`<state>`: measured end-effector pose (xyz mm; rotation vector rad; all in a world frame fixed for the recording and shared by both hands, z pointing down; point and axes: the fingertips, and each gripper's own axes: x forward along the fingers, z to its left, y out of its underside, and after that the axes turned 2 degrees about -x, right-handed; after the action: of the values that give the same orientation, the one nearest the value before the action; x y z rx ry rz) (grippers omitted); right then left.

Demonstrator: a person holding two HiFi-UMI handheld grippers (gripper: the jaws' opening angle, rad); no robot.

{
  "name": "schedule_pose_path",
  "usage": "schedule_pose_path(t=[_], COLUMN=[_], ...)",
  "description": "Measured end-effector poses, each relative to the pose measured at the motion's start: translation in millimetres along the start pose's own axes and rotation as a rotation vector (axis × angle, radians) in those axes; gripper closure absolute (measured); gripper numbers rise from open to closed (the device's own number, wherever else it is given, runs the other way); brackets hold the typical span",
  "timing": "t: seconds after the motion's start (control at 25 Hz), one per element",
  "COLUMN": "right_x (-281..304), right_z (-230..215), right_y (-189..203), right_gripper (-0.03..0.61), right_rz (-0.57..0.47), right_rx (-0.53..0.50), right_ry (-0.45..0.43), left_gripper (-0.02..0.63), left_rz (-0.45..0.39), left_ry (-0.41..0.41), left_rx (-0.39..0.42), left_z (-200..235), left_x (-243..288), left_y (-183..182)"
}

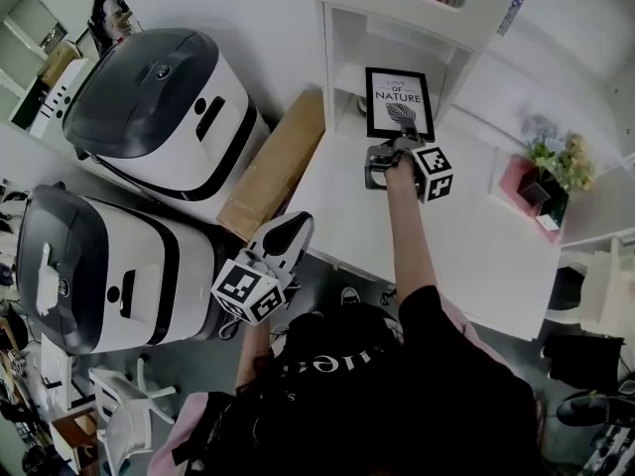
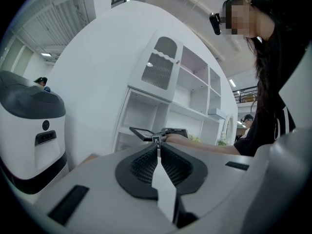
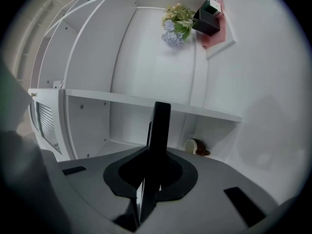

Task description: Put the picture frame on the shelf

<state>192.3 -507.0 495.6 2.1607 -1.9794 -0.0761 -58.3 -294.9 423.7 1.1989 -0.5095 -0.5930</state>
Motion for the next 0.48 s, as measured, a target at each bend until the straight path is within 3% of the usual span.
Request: schedule_pose_path(t=[0.48], right_x=[37], right_z=[4], right_y=[-4], right_gripper=[0.520], right_rz=[-0.048], right_rx=[-0.077], right_ry=[0.037], left_gripper=[0.584], left_rz=[0.007], left_ry=[-0.025], left_rx=[-0.007], left_z=[3], left_x=[-6], left_y=[5])
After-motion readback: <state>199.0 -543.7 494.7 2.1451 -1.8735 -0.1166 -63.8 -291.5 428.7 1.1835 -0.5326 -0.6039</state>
